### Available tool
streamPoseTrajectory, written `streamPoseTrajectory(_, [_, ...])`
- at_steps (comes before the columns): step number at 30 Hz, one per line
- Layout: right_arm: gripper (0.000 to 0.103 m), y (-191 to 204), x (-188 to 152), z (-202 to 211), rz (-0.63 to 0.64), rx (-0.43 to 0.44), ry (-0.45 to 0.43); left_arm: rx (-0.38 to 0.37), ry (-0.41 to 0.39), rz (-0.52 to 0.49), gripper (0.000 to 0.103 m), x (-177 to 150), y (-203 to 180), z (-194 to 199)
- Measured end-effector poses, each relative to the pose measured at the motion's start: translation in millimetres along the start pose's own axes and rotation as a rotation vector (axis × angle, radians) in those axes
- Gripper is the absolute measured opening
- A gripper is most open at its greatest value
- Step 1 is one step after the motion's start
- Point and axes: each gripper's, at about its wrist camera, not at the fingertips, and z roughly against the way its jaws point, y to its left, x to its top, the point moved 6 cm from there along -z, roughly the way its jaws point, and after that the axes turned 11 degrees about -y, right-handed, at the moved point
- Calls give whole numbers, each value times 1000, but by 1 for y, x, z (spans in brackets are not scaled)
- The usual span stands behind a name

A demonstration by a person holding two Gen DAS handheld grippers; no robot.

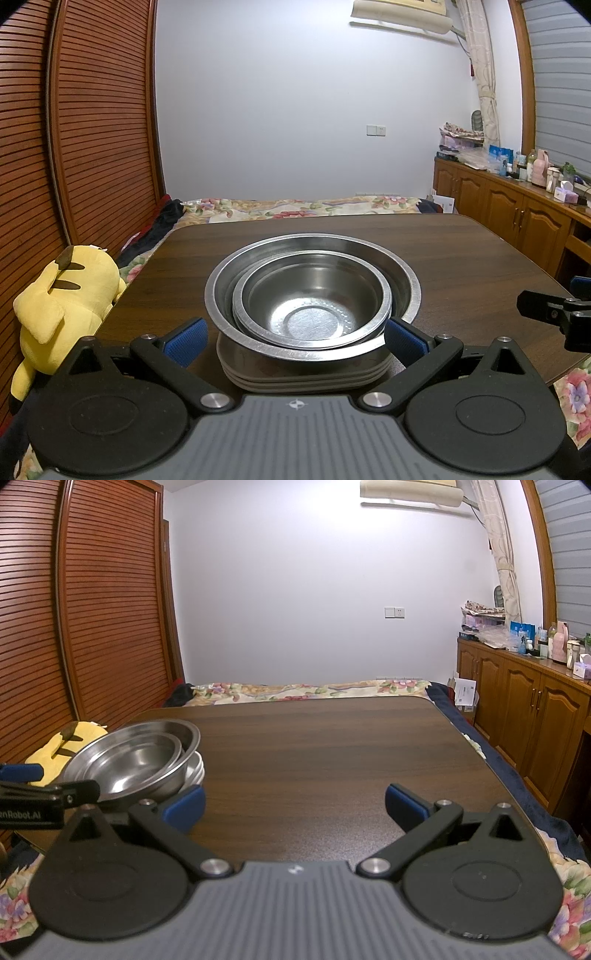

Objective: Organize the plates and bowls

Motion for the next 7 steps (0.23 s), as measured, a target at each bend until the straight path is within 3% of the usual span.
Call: streamPoseTrajectory(7, [103,0,0,0,-2,-1,2,-1,-1,-1,103,-1,0,0])
